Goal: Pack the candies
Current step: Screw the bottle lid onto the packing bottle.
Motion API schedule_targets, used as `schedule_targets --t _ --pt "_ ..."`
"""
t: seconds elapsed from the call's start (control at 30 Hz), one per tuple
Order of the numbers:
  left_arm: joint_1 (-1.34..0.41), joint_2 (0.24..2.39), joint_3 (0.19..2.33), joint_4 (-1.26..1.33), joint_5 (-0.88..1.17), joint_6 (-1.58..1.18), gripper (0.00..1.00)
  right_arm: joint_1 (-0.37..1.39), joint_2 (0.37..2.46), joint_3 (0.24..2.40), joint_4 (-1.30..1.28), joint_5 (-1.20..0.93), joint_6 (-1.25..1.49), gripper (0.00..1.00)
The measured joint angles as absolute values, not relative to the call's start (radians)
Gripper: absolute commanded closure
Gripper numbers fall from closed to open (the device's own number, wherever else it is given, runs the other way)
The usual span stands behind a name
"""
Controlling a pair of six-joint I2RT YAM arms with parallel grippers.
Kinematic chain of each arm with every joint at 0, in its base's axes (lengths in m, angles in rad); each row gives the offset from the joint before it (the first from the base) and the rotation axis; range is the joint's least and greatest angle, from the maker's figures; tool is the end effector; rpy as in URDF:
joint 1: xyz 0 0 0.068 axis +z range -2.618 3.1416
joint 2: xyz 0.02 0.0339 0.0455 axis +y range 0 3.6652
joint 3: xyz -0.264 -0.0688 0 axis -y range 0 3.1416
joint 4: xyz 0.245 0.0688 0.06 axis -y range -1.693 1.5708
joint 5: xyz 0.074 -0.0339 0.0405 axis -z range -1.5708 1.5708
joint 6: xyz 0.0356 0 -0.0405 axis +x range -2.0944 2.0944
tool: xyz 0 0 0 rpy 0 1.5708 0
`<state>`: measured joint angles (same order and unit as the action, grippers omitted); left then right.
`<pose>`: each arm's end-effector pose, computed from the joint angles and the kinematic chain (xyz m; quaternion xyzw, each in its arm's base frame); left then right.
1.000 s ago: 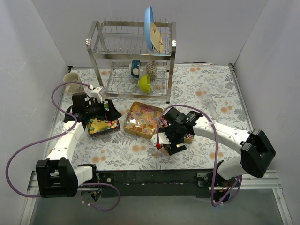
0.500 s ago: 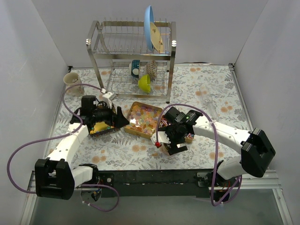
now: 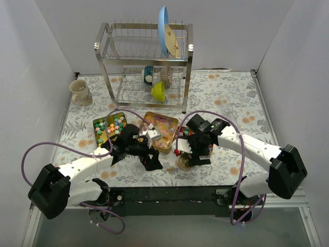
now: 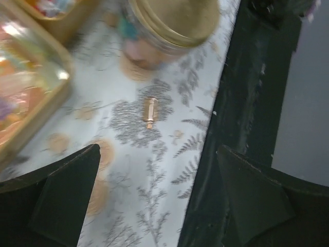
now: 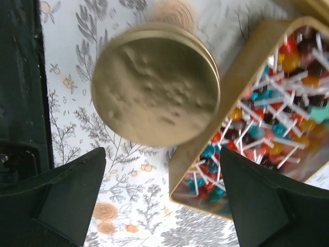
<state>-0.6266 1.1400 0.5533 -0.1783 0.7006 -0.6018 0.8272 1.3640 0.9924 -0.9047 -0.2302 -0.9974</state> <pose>0.1648 -0.1476 0.1976 0.1453 0.8623 -0.4702 0.1190 0.1615 0.1876 0.2348 -0.7875 0.5880 0.1008 0.1549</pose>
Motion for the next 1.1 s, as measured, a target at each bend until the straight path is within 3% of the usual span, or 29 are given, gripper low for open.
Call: schedule_targets --t 0.23,0.33,0.4,0.5,0.53,0.63,0.9,0.93,1.1 --pt "-0.904 1.149 0.428 0.154 0.527 -0.664 0.02 0.541 1.308 1.063 -0.956 -0.258 -0.944 0.08" --pt "-0.956 1.186 0.357 0.353 0.453 -0.69 0.05 0.483 1.289 1.11 -0.945 -0.284 -0.885 0.23" --pt "-0.986 1.239 0.307 0.49 0.413 -0.696 0.06 0.46 1.29 1.127 -0.935 -0.308 -0.834 0.4" --pt "-1.013 1.373 0.282 0.675 0.369 -0.698 0.06 0.42 1.303 1.133 -0.925 -0.363 -0.754 0.54" --pt "-1.015 1.422 0.282 0.735 0.357 -0.697 0.06 0.397 1.309 1.133 -0.916 -0.392 -0.718 0.71" --pt "-1.016 1.55 0.281 0.895 0.334 -0.686 0.07 0.344 1.317 1.134 -0.889 -0.438 -0.654 0.83" --pt "-1.019 1.789 0.306 1.187 0.322 -0.663 0.07 0.302 1.37 1.143 -0.863 -0.488 -0.593 0.85" --pt "-1.022 1.811 0.31 1.213 0.323 -0.657 0.07 0.3 1.375 1.143 -0.863 -0.491 -0.591 0.98" --pt "-1.036 1.903 0.338 1.308 0.339 -0.631 0.06 0.295 1.378 1.14 -0.87 -0.517 -0.583 0.99"
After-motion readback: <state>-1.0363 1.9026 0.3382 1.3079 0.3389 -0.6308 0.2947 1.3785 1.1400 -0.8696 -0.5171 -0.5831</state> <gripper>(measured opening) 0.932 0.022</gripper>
